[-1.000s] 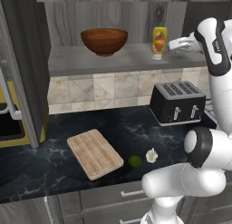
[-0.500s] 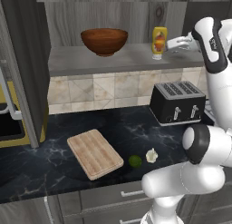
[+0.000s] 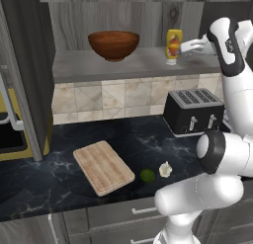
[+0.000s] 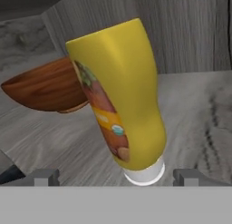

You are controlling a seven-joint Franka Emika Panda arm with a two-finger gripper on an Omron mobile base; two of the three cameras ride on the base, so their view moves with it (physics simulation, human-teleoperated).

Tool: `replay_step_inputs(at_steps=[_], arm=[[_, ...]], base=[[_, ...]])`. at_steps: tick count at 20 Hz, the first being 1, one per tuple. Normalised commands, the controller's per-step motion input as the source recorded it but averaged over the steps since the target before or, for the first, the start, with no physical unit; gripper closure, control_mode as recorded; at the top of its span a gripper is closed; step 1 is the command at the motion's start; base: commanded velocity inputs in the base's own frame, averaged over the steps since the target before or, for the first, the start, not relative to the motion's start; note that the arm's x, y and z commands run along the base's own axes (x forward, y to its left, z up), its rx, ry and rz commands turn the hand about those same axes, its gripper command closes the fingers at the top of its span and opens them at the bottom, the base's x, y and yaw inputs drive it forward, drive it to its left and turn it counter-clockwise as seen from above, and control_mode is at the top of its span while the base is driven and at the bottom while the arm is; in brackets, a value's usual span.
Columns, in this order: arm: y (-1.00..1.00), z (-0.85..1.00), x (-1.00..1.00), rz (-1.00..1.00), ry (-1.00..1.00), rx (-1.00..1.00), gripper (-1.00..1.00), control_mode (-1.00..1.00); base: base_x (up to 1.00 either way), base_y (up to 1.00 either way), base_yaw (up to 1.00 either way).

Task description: Open the cabinet. Place the bowl and condiment on the counter. Then place the lime and garlic on the cutting board.

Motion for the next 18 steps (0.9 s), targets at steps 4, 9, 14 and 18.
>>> replay_step_inputs(at_steps=[4,9,14,18], arm=[[0.00,0.00,0.18,0.02,0.00,0.00,-1.00,-1.00],[0.00,0.00,0.15,0.02,0.00,0.00,-1.00,-1.00],[0.00,0.00,0.14,0.02,0.00,0.00,-1.00,-1.00],[0.00,0.00,0.08,0.02,0.00,0.00,-1.00,-1.00]], base=[[0.00,0.00,0.00],[0.00,0.00,0.00],[0.00,0.00,0.00],[0.00,0.00,0.00]])
